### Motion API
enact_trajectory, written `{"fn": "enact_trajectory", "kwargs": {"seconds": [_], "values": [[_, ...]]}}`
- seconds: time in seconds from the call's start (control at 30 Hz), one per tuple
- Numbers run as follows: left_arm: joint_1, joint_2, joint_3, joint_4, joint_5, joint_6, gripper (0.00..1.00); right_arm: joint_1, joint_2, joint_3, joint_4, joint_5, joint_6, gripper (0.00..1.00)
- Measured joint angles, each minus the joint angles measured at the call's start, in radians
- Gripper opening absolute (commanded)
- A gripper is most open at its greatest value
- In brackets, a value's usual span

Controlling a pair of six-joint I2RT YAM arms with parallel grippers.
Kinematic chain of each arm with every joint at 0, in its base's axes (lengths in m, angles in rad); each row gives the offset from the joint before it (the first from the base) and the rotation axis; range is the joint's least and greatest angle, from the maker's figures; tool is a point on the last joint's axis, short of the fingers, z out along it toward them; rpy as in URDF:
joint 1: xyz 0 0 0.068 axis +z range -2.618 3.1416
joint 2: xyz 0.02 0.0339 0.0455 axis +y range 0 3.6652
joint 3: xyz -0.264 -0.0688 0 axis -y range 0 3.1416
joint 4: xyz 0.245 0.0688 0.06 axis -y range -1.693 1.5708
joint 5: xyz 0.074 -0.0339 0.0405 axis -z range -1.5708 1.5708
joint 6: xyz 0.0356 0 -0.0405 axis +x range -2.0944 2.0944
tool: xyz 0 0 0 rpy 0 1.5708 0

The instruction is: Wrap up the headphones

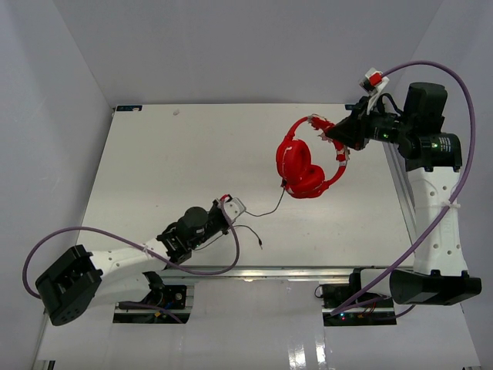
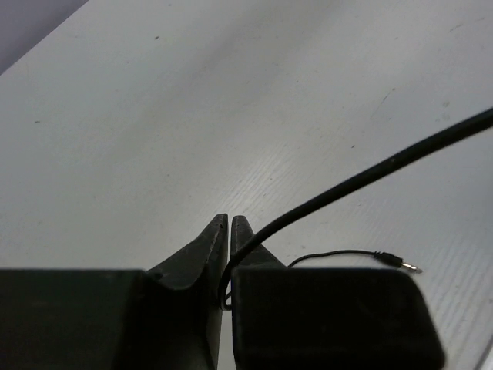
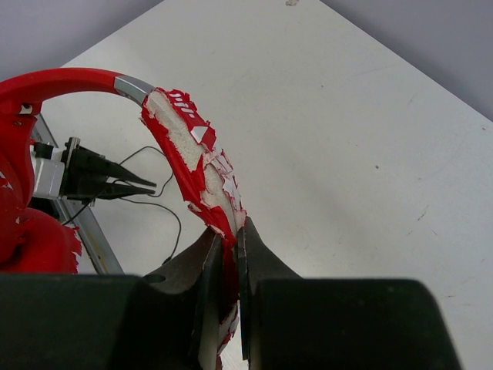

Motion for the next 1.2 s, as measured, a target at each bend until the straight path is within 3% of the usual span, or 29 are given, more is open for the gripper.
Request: {"fn": "enact_trajectory", "kwargs": {"seconds": [0.03,0.43,0.7,0.87,1.0,1.2], "values": [[0.0,-0.004,0.0,0.005,0.013,-0.017,0.0,0.0,-0.001,0.0,0.0,0.0,0.0,0.08],[0.003,-0.205,-0.062,0.005,0.263,-0.292,0.0,-0.003,-0.012,-0.093,0.018,0.048,0.059,0.08],[0.064,-0.051,0.059,-0.162,0.507,-0.397,0.0,-0.001,-0.029,-0.15,0.031,0.029,0.069,0.08],[0.249,0.084,0.192,-0.311,0.671,-0.465,0.0,0.0,-0.077,-0.166,0.028,0.034,0.019,0.08],[0.383,0.174,0.296,-0.439,0.722,-0.501,0.0,0.001,-0.109,-0.167,0.016,0.024,-0.045,0.08],[0.403,0.315,0.485,-0.642,0.782,-0.533,0.0,0.031,-0.166,-0.237,-0.004,0.052,-0.161,0.08]]}}
